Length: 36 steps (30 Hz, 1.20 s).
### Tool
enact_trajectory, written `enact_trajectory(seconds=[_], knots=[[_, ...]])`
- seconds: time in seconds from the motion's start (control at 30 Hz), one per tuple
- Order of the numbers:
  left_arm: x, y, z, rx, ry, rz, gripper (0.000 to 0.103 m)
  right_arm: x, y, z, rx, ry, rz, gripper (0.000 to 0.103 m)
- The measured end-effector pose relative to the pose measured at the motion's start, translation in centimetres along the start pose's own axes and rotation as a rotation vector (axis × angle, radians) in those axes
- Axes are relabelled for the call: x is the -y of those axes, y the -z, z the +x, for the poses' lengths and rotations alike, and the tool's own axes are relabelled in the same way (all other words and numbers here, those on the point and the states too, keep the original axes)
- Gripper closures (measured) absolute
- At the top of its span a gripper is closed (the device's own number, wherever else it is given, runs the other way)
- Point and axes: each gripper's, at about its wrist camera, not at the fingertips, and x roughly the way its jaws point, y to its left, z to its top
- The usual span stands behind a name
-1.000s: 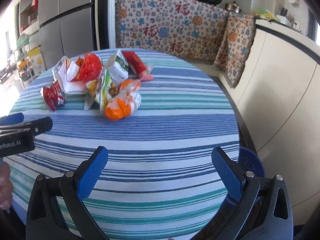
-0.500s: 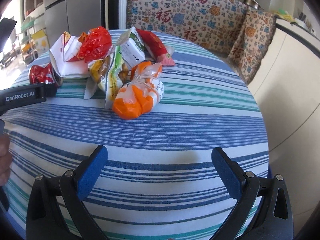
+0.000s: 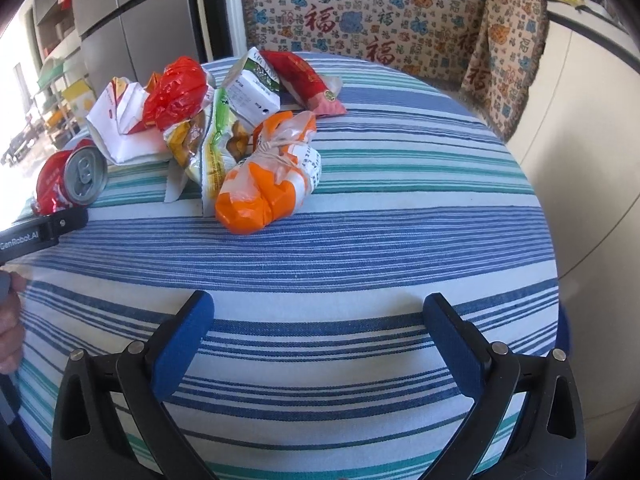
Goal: Collect trash
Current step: 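Grasp the crushed red soda can with the left gripper while the right gripper grasps the orange-and-white snack bag, then carry the can and snack bag to the blue wastebasket and release both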
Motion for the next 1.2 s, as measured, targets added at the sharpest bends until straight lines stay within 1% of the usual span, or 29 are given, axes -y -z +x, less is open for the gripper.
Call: enact_trajectory(seconds=[0.1, 0.27, 0.4, 0.47, 0.6, 0.67, 0.7, 0.73, 0.77, 0.8, 0.87, 0.93, 1.0, 1.07, 1.1, 1.13, 1.17, 1.2], knots=[[0.4, -0.5, 0.4, 0.008, 0.008, 0.012, 0.0, 0.0, 0.0, 0.0, 0.0, -0.001, -0.001, 0.0], [0.6, -1.5, 1.2, 0.012, -0.003, -0.002, 0.0, 0.0, 0.1, 0.1, 0.003, 0.0, 0.0, 0.0], [0.8, -1.4, 1.1, 0.012, -0.007, -0.006, 0.0, -0.1, 0.1, 0.1, 0.003, 0.0, 0.0, 0.0], [0.7, -1.1, 0.9, 0.012, 0.002, 0.004, 0.0, -0.2, 0.1, 0.2, 0.001, 0.0, 0.0, 0.0], [0.5, -1.1, 1.0, 0.009, 0.027, 0.032, 0.0, 0.1, -1.3, 1.3, -0.006, -0.008, -0.006, 0.0], [0.4, -1.2, 1.0, 0.006, 0.04, 0.036, 0.0, 0.8, -2.4, 1.9, -0.032, -0.011, 0.012, 0.0], [0.2, -1.2, 0.8, 0.011, 0.061, 0.028, 0.0, 1.3, -2.8, 1.9, -0.044, -0.02, 0.04, 0.001], [-0.2, -1.1, 0.5, 0.024, 0.099, 0.009, 0.0, 1.8, -3.0, 1.6, -0.042, -0.049, 0.064, 0.006], [-0.7, -0.9, 0.1, 0.045, 0.144, -0.014, 0.0, 2.1, -3.3, 1.2, -0.03, -0.088, 0.081, 0.008], [-1.0, -1.0, -0.2, 0.063, 0.165, -0.023, 0.0, 2.2, -3.6, 0.7, -0.016, -0.108, 0.085, 0.008], [-1.0, -1.4, -0.5, 0.087, 0.171, -0.005, 0.0, 1.9, -4.4, 0.4, -0.011, -0.14, 0.074, 0.009], [-0.5, -1.8, -0.7, 0.098, 0.174, 0.033, 0.0, 1.6, -5.5, 0.8, -0.03, -0.208, 0.09, 0.015], [0.1, -2.0, -0.7, 0.105, 0.182, 0.063, 0.008, 1.8, -6.6, 1.7, -0.04, -0.262, 0.16, 0.019], [0.4, -2.1, -0.6, 0.104, 0.183, 0.079, 0.022, 2.0, -7.6, 2.8, -0.066, -0.292, 0.217, 0.023], [0.4, -2.0, -0.5, 0.103, 0.183, 0.082, 0.026, 2.2, -7.9, 3.3, -0.08, -0.304, 0.244, 0.028], [0.2, -2.1, -0.4, 0.102, 0.183, 0.079, 0.036, 2.4, -8.2, 3.7, -0.091, -0.321, 0.272, 0.029], [-0.2, -2.0, -0.4, 0.101, 0.193, 0.074, 0.05, 2.7, -8.4, 4.1, -0.102, -0.349, 0.301, 0.029], [-0.5, -1.9, -0.4, 0.099, 0.206, 0.066, 0.059, 3.0, -8.5, 4.4, -0.115, -0.382, 0.334, 0.029]])
